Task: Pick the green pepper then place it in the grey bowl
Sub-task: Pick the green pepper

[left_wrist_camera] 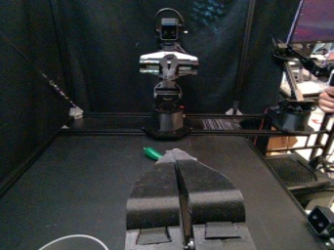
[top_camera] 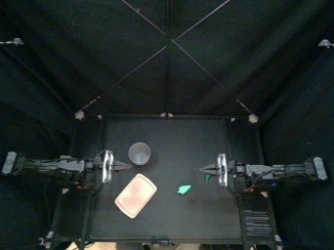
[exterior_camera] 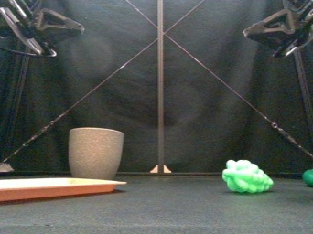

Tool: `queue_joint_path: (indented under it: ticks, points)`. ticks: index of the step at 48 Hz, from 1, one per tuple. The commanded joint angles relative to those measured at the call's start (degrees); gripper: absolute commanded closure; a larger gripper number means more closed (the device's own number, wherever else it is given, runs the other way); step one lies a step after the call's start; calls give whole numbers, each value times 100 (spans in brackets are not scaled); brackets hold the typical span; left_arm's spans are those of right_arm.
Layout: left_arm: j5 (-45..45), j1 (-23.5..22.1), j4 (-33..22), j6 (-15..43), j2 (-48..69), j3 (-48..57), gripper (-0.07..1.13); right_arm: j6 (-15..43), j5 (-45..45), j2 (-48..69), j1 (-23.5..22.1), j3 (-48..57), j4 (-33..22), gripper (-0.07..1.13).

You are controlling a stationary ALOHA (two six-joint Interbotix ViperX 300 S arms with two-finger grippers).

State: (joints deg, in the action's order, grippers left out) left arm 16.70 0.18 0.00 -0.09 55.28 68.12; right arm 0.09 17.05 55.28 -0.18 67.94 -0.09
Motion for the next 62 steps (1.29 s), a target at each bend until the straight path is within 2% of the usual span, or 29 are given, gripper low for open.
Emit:
queue_joint_path:
  ticks: [1, 6, 12, 17, 22, 26, 28, 31, 33, 41, 51, 56, 62]
  points:
    - [-650, 18, 0, 26, -44, -132, 102, 88, -88, -149, -26, -88, 167, 93]
    - [-1072, 44, 9, 35, -35, -202, 102, 264, -431, -281, -141, -132, 527, 93]
    - [-1556, 229, 35, 35, -35, -308, 102, 562, -967, -475, -413, -167, 1222, 91]
    - [-1749, 510, 35, 35, -35, -308, 102, 923, -1591, -677, -773, -114, 1802, 82]
    - [-1749, 721, 35, 44, -44, -264, 102, 1266, -2268, -835, -1143, 44, 2153, 61]
    - [-1740, 826, 35, 44, -35, -229, 102, 1626, -2663, -940, -1485, 211, 2355, 37]
    - [-1749, 844, 44, 44, -35, -211, 102, 1890, -2839, -984, -1635, 281, 2399, 21]
    - [-1740, 870, 44, 44, -35, -193, 102, 2241, -2979, -984, -1775, 352, 2417, 4]
    - [-1749, 879, 44, 44, -35, -176, 102, 2452, -3076, -976, -1837, 387, 2399, -3]
    - [-1740, 896, 44, 44, -35, -132, 102, 3419, -3647, -958, -2013, 369, 2382, 4]
    - [-1740, 914, 44, 44, -35, -132, 102, 4790, -4351, -1002, -2092, 439, 2347, 4]
    - [-1740, 905, 44, 44, -35, -114, 102, 5484, -4333, -1011, -2171, 483, 2136, 4]
    - [-1740, 914, 35, 44, -35, -88, 102, 6179, -4113, -1055, -2197, 536, 1635, 4]
